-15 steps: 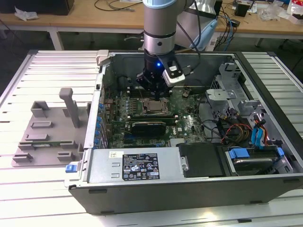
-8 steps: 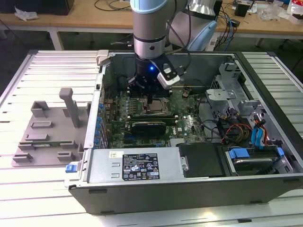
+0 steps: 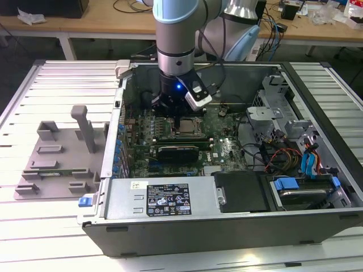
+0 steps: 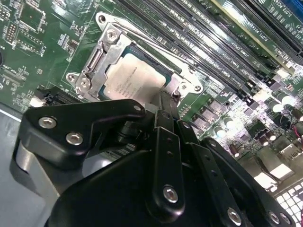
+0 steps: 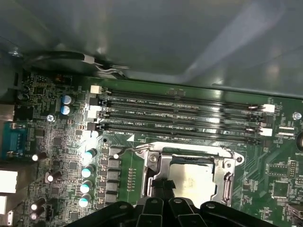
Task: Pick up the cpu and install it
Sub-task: 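Close the cpu cover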
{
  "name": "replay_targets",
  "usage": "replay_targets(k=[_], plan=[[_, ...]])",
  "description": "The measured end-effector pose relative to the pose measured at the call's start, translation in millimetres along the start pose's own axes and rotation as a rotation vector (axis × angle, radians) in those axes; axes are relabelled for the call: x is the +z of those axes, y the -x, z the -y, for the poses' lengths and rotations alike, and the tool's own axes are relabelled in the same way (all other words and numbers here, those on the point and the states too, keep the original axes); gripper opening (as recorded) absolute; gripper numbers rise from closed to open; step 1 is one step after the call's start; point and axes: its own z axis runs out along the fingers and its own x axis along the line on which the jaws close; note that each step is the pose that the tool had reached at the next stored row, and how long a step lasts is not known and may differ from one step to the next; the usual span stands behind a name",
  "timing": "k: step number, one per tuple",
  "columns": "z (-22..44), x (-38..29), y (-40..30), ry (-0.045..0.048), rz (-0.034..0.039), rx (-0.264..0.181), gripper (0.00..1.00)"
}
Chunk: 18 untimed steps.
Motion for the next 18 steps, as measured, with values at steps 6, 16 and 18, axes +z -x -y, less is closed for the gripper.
replay_targets(k=[6,16,18], plan=[[-0.2,4.2,-2.4,-0.0001,-0.0001,0.000,0.11],[-0.3,5.6,-3.2,0.0000,0.0000,-0.001,0.11],[-0.3,1.9,-3.0,0.0000,0.0000,-0.001,0.11]])
